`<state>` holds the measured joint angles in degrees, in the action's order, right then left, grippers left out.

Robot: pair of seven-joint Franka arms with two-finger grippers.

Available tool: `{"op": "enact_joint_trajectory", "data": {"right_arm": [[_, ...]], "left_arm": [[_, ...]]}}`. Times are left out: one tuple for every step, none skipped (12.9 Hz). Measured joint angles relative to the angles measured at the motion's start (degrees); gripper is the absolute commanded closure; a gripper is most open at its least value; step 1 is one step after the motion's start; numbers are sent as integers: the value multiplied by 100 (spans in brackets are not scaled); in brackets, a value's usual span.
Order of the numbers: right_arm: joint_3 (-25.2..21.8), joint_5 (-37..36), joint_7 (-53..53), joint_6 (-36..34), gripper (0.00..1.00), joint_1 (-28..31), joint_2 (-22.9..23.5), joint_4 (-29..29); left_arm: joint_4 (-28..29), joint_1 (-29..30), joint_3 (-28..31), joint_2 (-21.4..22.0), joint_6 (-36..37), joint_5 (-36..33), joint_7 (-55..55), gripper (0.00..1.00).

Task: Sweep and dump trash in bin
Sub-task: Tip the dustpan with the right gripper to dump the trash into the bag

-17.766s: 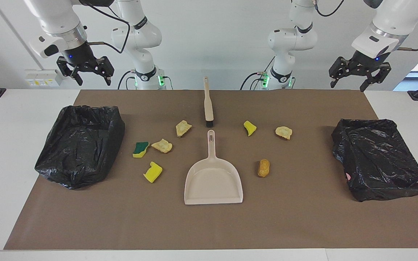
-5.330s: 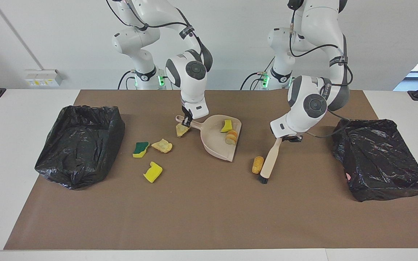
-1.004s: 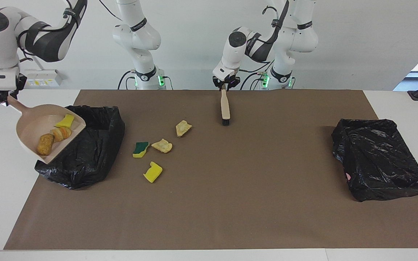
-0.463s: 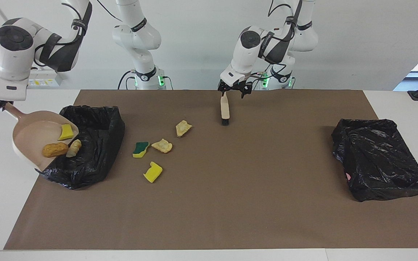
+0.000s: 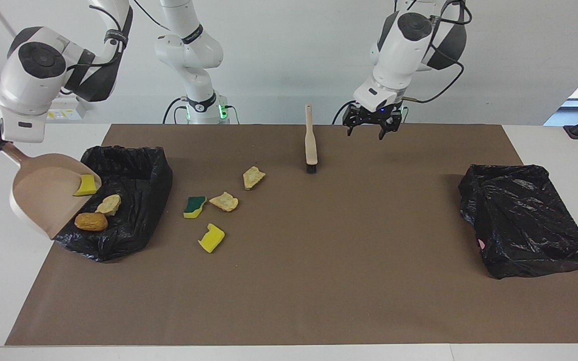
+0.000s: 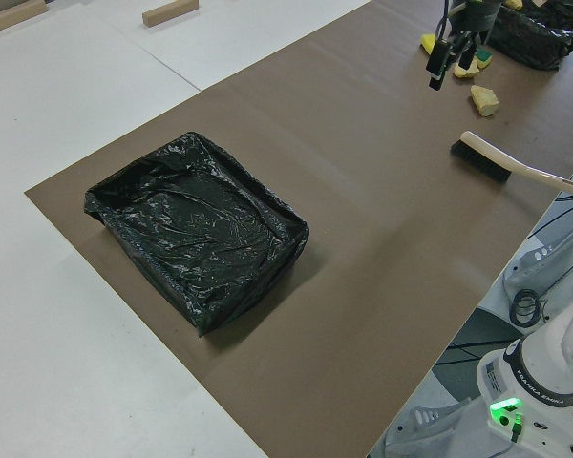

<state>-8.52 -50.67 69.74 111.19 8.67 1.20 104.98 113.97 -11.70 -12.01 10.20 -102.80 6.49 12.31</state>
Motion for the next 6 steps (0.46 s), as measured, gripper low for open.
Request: {"op": "enact_joint_trajectory", "data": {"right_arm": [[1,-81,-10,-199,100,-67,-9,-19],[2,-154,-33,-433,100,-179,-29,-35],[4,-268,-101,-577,100,-313,-54,-41],[8,-425,-237,-655,100,-460,-74,-41],[15,-565,-414,-698,100,-580,-73,-39],[25,-686,-581,-729,100,-648,-70,-32]], "left_arm": [[-259,63,123,-126,161,-171,-202,0],[-589,158,213,-289,339,-291,-370,0],[-926,278,250,-455,489,-336,-489,0],[-1299,431,261,-635,639,-362,-593,0],[-1643,586,266,-792,826,-372,-710,0],[-1921,701,271,-904,1031,-374,-857,0]]}}
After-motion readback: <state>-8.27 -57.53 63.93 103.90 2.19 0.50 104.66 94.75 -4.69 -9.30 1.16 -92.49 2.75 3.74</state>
